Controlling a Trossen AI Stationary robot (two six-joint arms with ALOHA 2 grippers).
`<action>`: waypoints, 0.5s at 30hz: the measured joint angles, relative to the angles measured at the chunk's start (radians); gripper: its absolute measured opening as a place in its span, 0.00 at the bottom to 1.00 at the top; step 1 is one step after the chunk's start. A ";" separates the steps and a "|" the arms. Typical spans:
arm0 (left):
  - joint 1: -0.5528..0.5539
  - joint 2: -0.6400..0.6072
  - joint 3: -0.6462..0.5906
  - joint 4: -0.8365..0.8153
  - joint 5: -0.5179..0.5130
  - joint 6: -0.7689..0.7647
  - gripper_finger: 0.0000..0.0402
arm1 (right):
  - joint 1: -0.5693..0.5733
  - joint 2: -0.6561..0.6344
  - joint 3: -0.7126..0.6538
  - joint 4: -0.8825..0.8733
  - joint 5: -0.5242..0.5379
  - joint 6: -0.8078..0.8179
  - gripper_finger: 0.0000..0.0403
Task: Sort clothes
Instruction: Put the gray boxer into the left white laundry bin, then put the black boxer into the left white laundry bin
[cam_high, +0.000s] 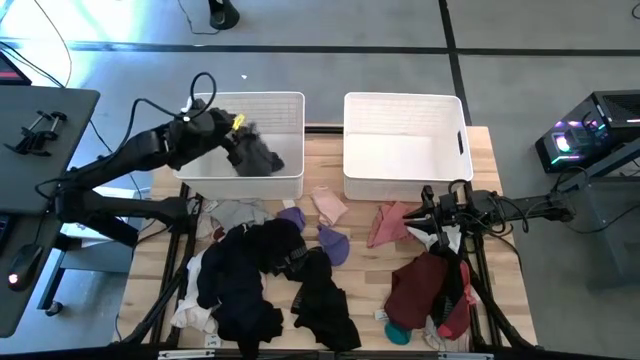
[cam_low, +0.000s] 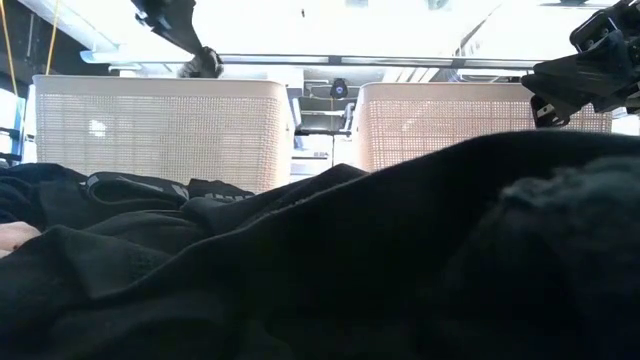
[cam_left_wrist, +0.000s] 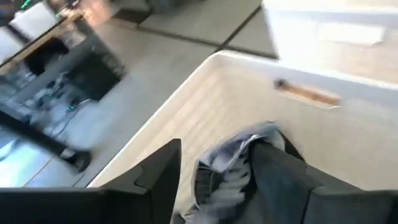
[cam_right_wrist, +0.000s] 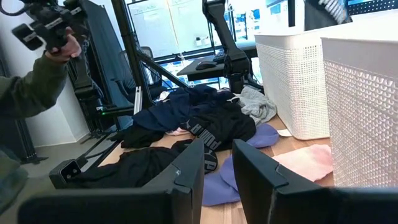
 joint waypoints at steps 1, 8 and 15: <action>-0.017 -0.006 0.000 0.013 0.000 0.002 0.47 | 0.000 0.000 0.000 0.000 0.000 0.000 0.18; -0.262 -0.051 0.001 0.126 0.061 0.183 0.42 | 0.000 0.000 0.000 0.000 0.000 0.000 0.18; -0.634 0.041 0.001 0.197 0.039 0.244 0.35 | 0.000 0.000 0.000 0.000 0.000 0.000 0.18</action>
